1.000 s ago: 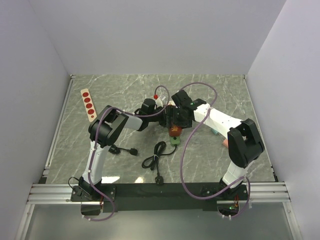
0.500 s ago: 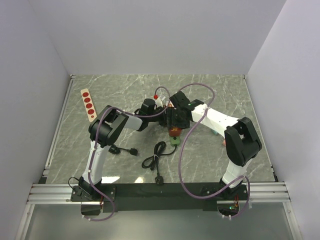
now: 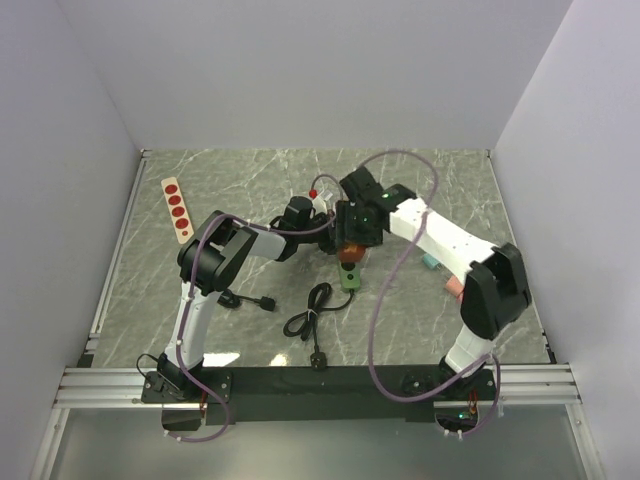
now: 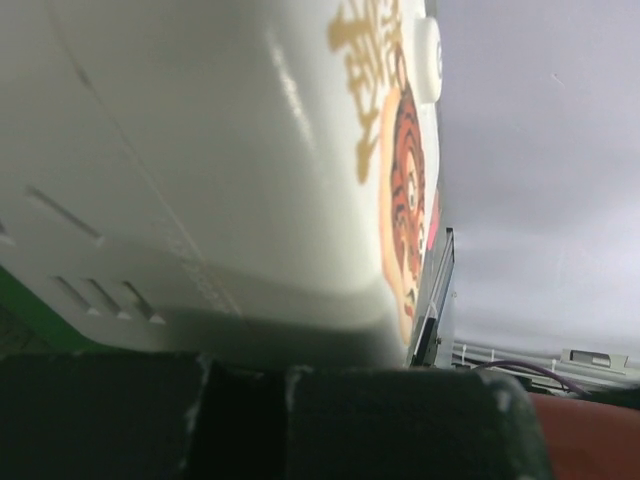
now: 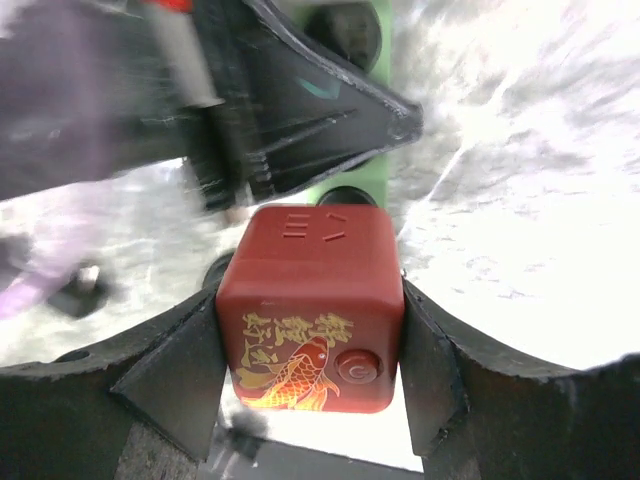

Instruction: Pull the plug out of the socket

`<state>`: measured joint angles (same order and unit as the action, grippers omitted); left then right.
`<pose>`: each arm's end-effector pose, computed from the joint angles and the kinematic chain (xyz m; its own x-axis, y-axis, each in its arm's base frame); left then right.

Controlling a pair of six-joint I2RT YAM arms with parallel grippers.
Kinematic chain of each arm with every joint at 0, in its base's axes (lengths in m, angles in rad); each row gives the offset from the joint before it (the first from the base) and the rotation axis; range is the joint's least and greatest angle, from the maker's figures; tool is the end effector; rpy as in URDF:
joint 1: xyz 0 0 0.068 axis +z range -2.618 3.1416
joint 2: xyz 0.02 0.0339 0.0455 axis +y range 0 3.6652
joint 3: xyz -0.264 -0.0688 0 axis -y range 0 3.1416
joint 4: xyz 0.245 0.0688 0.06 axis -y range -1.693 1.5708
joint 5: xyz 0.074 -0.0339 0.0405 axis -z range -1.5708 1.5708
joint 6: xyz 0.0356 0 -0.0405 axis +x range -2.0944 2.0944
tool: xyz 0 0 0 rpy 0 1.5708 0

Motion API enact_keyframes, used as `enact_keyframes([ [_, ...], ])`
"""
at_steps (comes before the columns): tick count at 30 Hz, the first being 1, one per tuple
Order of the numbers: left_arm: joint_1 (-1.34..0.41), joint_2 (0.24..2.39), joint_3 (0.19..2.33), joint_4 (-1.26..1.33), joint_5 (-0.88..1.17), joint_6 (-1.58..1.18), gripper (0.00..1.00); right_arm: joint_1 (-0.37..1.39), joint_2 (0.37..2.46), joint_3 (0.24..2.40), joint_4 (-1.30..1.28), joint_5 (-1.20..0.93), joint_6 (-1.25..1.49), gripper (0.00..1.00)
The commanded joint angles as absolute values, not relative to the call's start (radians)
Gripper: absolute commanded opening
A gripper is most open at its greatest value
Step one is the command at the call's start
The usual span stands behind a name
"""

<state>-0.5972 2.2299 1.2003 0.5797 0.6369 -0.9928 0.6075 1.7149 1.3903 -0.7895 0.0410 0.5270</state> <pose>0.3616 -0.2715 0.0985 -0.9460 -0.1710 -0.2754 0.1877 0.4035 -0.8955 0.2944 0.2029 0.2552 -0.9163 -0.0250 -0.3997 -0.1095 0.9757 0.1900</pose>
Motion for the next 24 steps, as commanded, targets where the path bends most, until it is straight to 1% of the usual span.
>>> enact_keyframes([
  [1, -0.611, 2.385, 1.124, 0.198, 0.486, -0.861, 0.01, 0.615, 1.578, 1.535, -0.870, 0.075, 0.538, 0.00],
  [9, -0.611, 2.388, 1.127, 0.186, 0.485, -0.847, 0.01, 0.611, 1.575, 1.546, -0.929, 0.123, 0.541, 0.00],
  [14, -0.611, 2.391, 1.138, 0.175, 0.489, -0.835, 0.01, 0.560, 1.481, 1.399, -0.890, 0.155, 0.560, 0.00],
  [17, -0.611, 2.393, 1.144, 0.175, 0.505, -0.836, 0.00, 0.447, 1.413, 1.300, -0.826, 0.169, 0.574, 0.00],
  [19, -0.612, 2.391, 1.144, 0.181, 0.522, -0.838, 0.00, 0.329, 1.402, 1.252, -0.798, 0.167, 0.583, 0.00],
  [22, -0.615, 2.356, 1.121, 0.181, 0.512, -0.845, 0.00, 0.221, 1.442, 1.226, -0.752, 0.187, 0.581, 0.00],
  [24, -0.618, 2.320, 1.105, 0.167, 0.506, -0.838, 0.01, 0.184, 1.469, 1.223, -0.729, 0.207, 0.583, 0.00],
])
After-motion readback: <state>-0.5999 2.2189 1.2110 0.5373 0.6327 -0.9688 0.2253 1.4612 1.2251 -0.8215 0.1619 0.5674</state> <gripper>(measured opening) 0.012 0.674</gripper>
